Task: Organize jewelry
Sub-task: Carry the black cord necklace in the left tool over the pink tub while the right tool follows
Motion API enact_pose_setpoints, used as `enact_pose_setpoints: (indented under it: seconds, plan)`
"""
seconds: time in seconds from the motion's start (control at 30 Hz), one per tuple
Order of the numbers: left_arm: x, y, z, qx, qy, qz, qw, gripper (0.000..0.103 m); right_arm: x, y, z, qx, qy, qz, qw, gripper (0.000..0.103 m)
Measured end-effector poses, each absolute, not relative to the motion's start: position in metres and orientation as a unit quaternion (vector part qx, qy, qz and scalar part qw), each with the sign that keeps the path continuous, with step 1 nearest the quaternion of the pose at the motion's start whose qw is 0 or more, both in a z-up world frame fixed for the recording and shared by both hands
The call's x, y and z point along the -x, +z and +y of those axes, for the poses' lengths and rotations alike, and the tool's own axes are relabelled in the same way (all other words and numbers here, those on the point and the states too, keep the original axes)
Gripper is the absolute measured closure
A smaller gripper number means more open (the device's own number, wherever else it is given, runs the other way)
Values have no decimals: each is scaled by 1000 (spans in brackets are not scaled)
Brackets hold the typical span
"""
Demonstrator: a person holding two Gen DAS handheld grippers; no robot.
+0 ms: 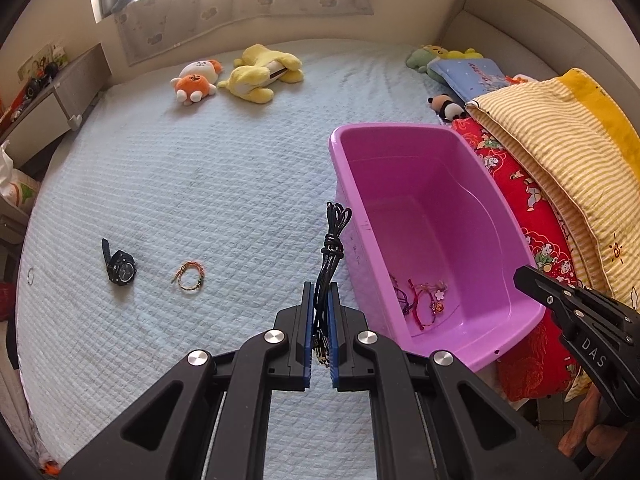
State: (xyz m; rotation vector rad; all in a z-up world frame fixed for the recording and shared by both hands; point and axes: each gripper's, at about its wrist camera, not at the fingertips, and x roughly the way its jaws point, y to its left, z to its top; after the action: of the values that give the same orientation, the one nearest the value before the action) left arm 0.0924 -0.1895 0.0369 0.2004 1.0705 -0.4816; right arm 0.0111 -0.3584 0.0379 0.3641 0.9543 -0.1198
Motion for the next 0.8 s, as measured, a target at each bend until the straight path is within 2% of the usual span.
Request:
enact_pose_setpoints:
  seconds: [0.37,0.8]
  plan:
    - [-80,24,-235,-114,-236,512,818,96,-1,19,-388,-195,-56,469,860,103]
    - [-80,-16,-296,-122,-233,561,785,96,-5,2,-428,-220,-45,483,846,103]
